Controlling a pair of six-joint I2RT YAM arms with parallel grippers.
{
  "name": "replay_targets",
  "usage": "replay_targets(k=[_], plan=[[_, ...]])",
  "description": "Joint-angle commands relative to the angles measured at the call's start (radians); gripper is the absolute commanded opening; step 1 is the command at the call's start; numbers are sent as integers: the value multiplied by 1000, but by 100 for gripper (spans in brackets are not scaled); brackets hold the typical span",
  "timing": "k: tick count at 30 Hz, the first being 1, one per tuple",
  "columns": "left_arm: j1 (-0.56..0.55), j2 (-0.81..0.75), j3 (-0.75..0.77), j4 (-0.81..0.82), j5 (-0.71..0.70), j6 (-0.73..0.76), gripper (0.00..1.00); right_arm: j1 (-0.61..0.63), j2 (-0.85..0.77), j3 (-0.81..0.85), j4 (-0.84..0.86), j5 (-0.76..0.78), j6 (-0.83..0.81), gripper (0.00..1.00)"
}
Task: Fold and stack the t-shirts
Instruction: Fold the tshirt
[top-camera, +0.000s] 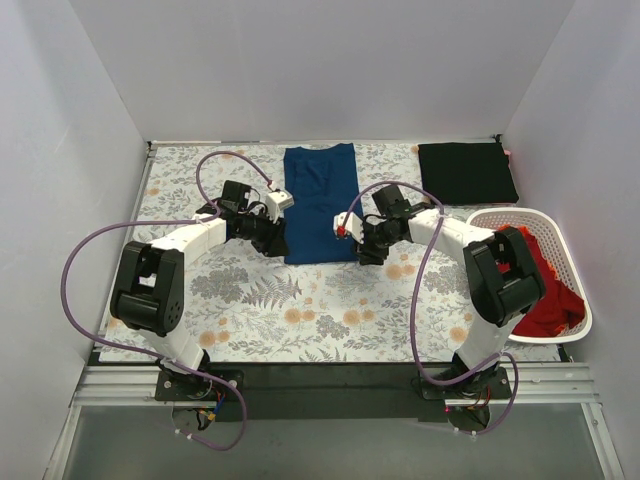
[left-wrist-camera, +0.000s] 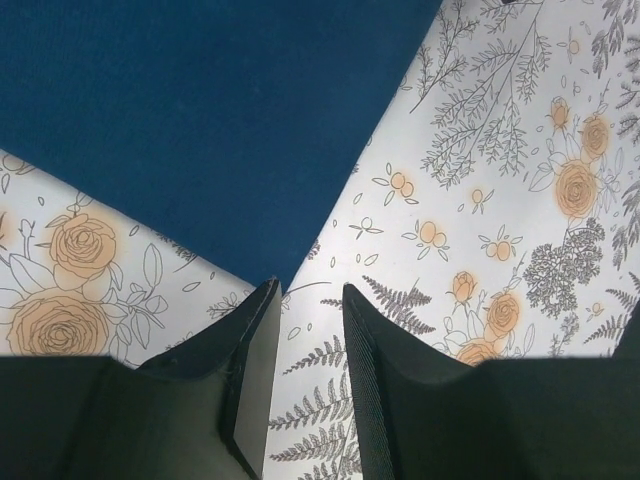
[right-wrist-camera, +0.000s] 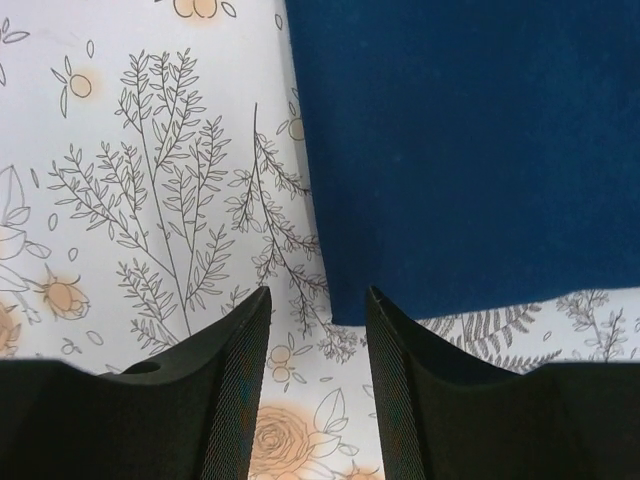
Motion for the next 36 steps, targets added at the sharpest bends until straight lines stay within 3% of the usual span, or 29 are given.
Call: replay_targets(k=[1,11,20,24,30,36], plan=[[-4,-18,1,10,-16,61,31,20,-47,-16,97,35,-104,50],[-7,-12,19,18,-29,70,37,27,22,-62,124,80,-186,48],[-65,11,-2,72,-97,234,39,27,36,-91,109,77,-225,44],[-102,19,-31,144,-140,309,40,27,61,-71,104,89,-217,31],[-109,19,-54,171,-126,451,41,26,82,-45,71,98,-217,3],[-109,-26,-134,174,-60,592,42,21,96,-11,37,80,-205,1]])
